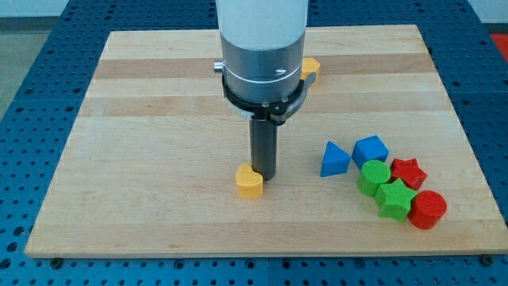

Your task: Push the yellow heart closer to the blue triangle

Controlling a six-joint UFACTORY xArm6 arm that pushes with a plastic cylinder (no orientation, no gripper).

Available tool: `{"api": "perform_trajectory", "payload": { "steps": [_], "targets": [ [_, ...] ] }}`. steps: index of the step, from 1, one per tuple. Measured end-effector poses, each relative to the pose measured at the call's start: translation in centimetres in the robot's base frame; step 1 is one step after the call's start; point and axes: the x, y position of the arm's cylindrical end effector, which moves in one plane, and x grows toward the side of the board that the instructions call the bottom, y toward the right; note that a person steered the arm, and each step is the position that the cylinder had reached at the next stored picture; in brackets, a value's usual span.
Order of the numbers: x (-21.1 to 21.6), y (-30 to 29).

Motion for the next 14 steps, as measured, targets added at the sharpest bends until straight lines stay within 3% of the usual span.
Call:
{"api": "perform_trajectory", "payload": {
  "steps": [2, 4, 5, 6, 7, 9, 11, 12, 14],
  "targets": [
    [1.7, -7.1],
    [3.6, -4.2],
    [3.1, -8.9],
    [6.0, -12.3],
    [8.4, -10.8],
    [6.7, 0.4],
    [6.1, 0.9],
    [3.1, 1.7],
    [3.8, 0.9]
  ]
}}
